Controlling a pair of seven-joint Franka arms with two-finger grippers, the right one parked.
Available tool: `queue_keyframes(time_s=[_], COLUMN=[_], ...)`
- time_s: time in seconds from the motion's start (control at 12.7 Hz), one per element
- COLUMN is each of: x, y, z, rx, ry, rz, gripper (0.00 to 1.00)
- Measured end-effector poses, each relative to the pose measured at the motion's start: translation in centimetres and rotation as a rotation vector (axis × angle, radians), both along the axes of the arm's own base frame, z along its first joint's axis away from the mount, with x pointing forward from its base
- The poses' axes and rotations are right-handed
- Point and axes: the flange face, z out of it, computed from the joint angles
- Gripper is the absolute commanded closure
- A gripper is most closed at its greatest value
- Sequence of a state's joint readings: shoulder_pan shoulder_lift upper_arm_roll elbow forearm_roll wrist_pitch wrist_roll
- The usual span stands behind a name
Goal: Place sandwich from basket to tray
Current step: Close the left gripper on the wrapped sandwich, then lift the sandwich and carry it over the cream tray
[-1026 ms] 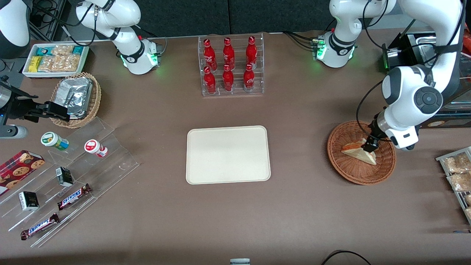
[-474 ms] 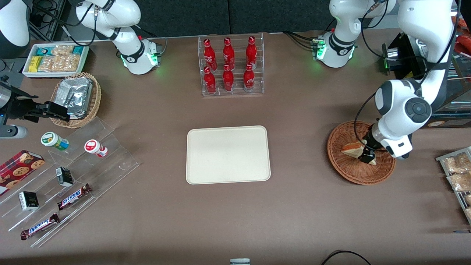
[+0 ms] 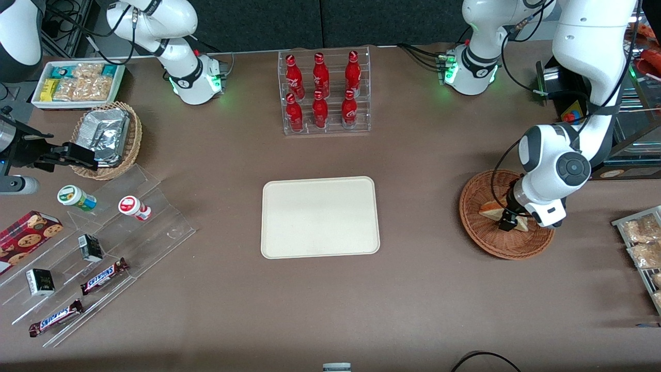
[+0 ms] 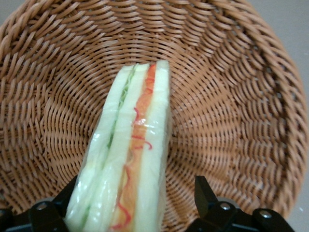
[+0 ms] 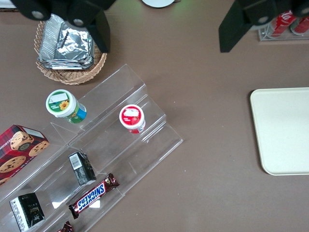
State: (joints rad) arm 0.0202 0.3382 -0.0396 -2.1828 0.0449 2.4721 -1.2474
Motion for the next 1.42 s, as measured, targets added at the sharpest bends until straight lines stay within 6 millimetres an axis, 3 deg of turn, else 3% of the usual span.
queue_keyframes(time_s=[0.08, 0.47, 0.55, 0.71, 0.87, 1.11, 1.26, 1.42], x=[0.0, 1.2, 1.7, 2.9, 3.8, 3.3, 1.3, -1.9], y=[0.1, 0.5, 0.2, -2.0, -6.6, -16.5, -23.8, -31.2], z=[-0.1, 1.4, 2.5, 6.6, 12.0, 18.5, 20.1, 19.9], rx=[0.001, 0.004, 0.006, 0.008, 0.005, -0.023, -0.046, -0.049], ry=[0.0, -0.014, 0.013, 0.083, 0.132, 0.138, 0.126, 0.13], rz=[0.002, 0.009, 0.004, -0.031, -0.101, -0.227, -0.341, -0.471], gripper=[1.0, 1.0, 1.0, 1.0, 1.0, 1.0, 1.0, 1.0])
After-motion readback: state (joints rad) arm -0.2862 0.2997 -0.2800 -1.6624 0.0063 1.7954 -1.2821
